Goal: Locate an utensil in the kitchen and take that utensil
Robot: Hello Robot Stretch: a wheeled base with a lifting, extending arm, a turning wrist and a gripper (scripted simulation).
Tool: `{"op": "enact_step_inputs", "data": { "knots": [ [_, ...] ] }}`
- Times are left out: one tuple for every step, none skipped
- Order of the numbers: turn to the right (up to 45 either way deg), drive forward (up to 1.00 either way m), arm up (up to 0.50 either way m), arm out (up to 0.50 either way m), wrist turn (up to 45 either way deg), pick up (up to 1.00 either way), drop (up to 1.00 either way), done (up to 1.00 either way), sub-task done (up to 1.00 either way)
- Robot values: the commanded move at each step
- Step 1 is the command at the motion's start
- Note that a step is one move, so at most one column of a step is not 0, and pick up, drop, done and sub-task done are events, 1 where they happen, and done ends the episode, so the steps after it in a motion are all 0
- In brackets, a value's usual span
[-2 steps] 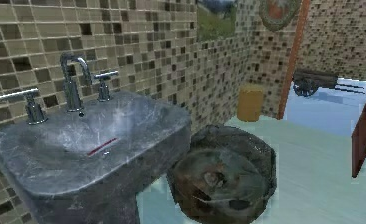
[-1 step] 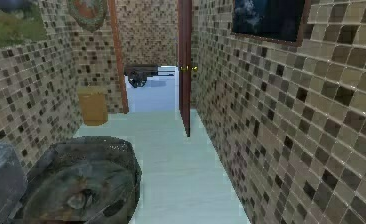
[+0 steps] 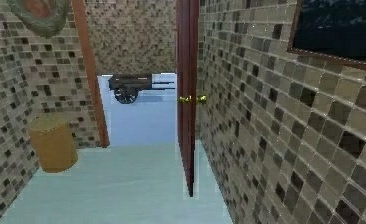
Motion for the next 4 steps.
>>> {"op": "enact_step_inputs", "data": {
  "knots": [
    [3.0,0.0,0.0,0.0,0.0,0.0,0.0,0.0,0.0],
    [15.0,0.0,0.0,0.0,0.0,0.0,0.0,0.0,0.0],
    [0.0,0.3,0.0,0.0,0.0,0.0,0.0,0.0,0.0],
    [-21.0,0.0,0.0,0.0,0.0,0.0,0.0,0.0,0.0]
  ]
}}
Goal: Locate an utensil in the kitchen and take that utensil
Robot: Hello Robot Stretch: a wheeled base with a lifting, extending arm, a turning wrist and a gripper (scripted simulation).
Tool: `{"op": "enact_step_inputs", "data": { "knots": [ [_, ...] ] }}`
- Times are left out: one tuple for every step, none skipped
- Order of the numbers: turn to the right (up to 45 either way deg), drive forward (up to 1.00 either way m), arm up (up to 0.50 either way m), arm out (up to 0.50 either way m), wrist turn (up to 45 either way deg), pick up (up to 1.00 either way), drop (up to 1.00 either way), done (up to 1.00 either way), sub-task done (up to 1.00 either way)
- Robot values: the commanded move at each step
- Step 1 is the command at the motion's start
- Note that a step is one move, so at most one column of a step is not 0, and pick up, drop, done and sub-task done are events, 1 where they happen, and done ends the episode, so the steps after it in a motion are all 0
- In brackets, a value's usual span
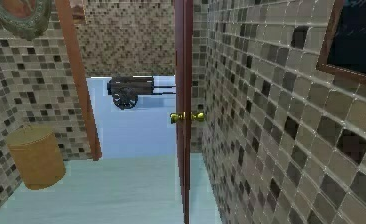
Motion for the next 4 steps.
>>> {"op": "enact_step_inputs", "data": {
  "knots": [
    [0.0,0.4,0.0,0.0,0.0,0.0,0.0,0.0,0.0],
    [-18.0,0.0,0.0,0.0,0.0,0.0,0.0,0.0,0.0],
    [0.0,0.6,0.0,0.0,0.0,0.0,0.0,0.0,0.0],
    [0.0,0.75,0.0,0.0,0.0,0.0,0.0,0.0,0.0]
  ]
}}
